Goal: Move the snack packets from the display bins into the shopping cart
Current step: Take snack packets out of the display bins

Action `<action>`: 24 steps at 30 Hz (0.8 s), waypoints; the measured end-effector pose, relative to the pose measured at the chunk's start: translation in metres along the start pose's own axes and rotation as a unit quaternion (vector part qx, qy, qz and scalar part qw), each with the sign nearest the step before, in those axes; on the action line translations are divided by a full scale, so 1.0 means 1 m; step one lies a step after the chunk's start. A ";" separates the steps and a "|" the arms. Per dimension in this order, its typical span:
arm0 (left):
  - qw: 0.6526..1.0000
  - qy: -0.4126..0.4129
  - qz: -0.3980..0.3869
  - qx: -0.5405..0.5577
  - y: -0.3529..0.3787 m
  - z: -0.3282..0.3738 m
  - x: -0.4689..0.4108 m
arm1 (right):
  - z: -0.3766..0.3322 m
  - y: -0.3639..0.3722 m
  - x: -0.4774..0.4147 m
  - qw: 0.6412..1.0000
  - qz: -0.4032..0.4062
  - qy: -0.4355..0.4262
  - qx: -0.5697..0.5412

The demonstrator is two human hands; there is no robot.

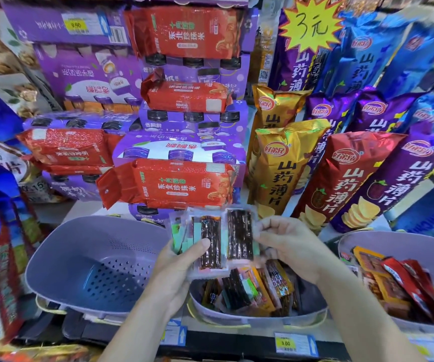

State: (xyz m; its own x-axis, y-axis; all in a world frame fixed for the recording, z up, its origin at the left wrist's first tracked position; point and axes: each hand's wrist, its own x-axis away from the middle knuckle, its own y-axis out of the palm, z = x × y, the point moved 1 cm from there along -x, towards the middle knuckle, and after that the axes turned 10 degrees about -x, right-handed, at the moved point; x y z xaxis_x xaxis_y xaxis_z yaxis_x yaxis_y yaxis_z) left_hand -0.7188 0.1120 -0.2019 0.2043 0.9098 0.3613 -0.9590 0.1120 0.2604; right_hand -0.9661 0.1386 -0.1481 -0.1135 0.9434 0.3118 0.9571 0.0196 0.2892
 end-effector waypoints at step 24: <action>0.997 -0.001 0.009 0.079 -0.019 0.003 0.000 | 0.068 0.018 -0.036 0.836 0.032 0.149 0.527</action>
State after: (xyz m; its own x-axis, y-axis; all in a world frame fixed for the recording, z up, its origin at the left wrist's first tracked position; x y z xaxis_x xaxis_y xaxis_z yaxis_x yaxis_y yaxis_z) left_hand -0.7004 0.1088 -0.2038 0.1888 0.9102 0.3686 -0.9195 0.0321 0.3917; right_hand -0.9262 0.1280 -0.2156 0.0361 0.8321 0.5535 0.6498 0.4013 -0.6456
